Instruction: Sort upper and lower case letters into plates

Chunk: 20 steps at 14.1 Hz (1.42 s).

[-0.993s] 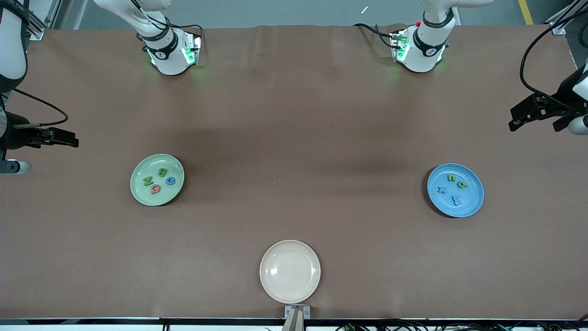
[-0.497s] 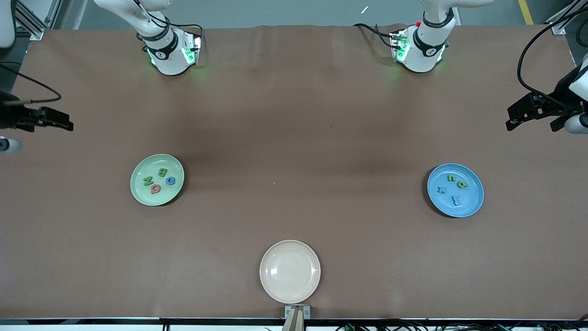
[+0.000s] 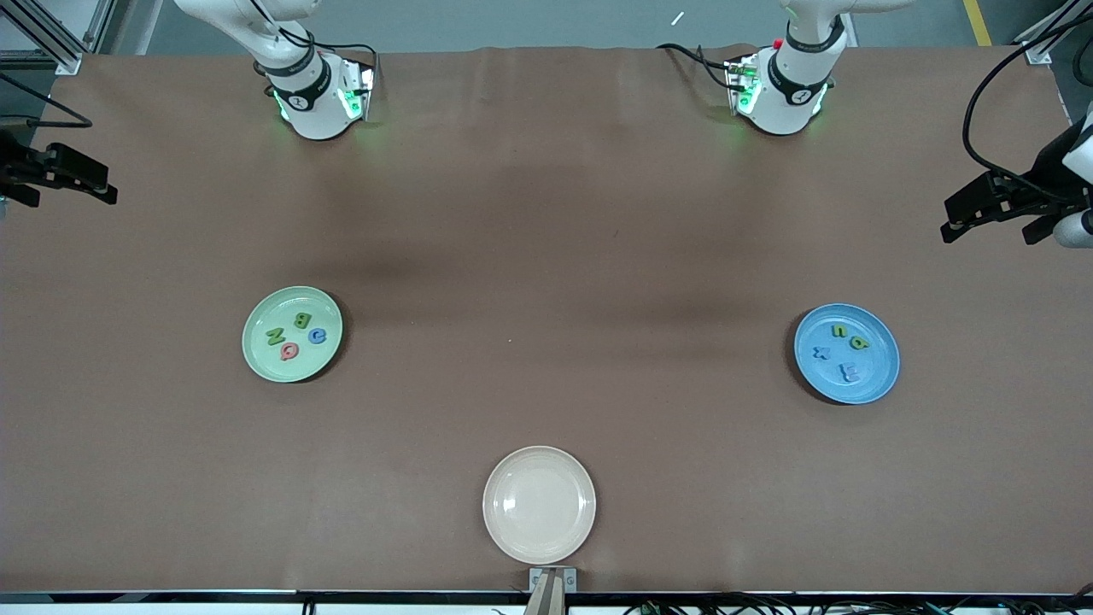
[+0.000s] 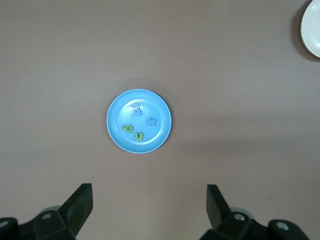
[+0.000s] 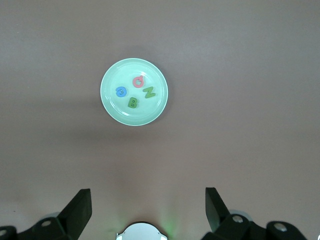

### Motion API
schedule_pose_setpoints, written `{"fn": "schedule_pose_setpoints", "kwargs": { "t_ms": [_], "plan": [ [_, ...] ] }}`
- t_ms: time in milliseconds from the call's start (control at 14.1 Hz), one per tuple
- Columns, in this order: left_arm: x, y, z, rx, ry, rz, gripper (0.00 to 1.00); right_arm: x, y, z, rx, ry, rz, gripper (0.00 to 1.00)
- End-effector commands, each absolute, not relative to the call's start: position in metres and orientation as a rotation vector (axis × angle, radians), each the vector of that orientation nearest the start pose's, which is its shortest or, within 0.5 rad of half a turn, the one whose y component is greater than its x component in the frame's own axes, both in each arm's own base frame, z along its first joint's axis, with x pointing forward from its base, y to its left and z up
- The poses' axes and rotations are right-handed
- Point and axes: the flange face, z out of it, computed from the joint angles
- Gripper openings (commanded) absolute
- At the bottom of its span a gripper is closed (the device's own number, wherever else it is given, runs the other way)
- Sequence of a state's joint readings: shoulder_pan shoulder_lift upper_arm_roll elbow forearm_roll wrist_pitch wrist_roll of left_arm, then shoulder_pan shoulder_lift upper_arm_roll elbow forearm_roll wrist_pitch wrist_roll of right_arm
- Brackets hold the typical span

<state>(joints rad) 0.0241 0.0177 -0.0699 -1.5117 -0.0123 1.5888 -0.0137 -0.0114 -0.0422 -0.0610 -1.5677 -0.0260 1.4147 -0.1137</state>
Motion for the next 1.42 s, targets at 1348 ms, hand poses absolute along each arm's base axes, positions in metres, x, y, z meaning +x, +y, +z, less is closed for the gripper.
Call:
{"fn": "schedule_pose_setpoints", "kwargs": {
  "t_ms": [1348],
  "plan": [
    [0.5557, -0.0276, 0.6551, -3.164, 0.067, -0.079, 1.00, 0.5173, -0.0352, 0.6419, -3.103, -0.089, 0.071, 1.00]
  ]
}}
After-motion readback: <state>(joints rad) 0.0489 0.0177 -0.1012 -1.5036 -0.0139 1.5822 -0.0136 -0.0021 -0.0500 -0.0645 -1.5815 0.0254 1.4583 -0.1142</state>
